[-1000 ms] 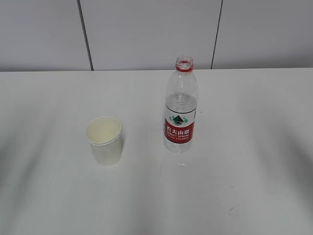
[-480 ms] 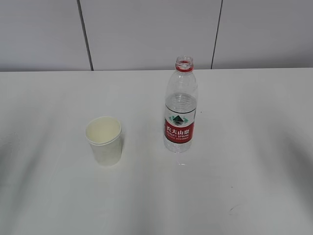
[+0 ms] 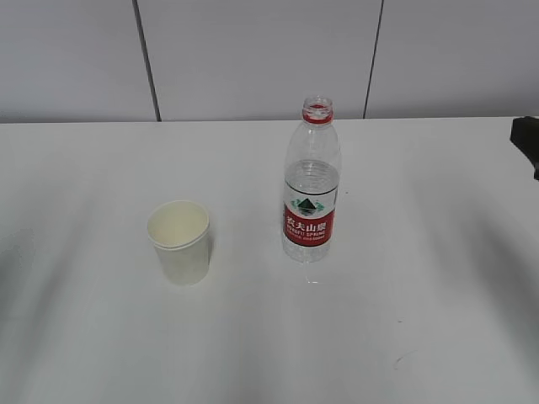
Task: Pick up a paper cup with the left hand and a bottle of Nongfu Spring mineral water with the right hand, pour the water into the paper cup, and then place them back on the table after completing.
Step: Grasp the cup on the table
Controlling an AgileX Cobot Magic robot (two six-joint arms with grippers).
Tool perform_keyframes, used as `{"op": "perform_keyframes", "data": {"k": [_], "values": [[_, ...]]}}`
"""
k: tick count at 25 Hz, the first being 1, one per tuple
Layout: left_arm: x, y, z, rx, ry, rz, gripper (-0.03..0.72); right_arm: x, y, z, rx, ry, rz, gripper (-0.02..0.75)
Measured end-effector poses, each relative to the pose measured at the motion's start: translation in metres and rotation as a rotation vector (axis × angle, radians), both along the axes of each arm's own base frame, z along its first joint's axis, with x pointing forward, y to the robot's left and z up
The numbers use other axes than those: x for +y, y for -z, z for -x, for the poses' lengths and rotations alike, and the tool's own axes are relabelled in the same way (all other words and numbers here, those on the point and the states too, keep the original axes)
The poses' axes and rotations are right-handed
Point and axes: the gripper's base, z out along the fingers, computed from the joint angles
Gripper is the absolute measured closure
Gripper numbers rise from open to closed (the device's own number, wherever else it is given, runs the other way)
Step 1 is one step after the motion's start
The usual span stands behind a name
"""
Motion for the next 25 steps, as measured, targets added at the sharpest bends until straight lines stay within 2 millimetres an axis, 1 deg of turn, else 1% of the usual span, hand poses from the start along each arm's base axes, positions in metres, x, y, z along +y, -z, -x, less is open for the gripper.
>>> {"op": "perform_keyframes", "data": {"k": [7, 19, 22, 25], "values": [[0.000, 0.000, 0.000, 0.001, 0.000, 0.000, 0.238, 0.001, 0.012, -0.010, 0.036, -0.006, 0.010, 0.151], [0.000, -0.001, 0.000, -0.007, -0.001, 0.001, 0.249, 0.004, 0.011, -0.014, 0.002, -0.039, 0.003, 0.151], [-0.001, 0.003, -0.006, 0.026, -0.009, 0.028, 0.249, 0.009, 0.009, -0.016, -0.048, -0.091, 0.016, 0.151], [-0.002, 0.017, -0.017, 0.054, -0.028, 0.058, 0.228, 0.013, 0.015, -0.019, -0.057, -0.130, -0.012, 0.151]]}}
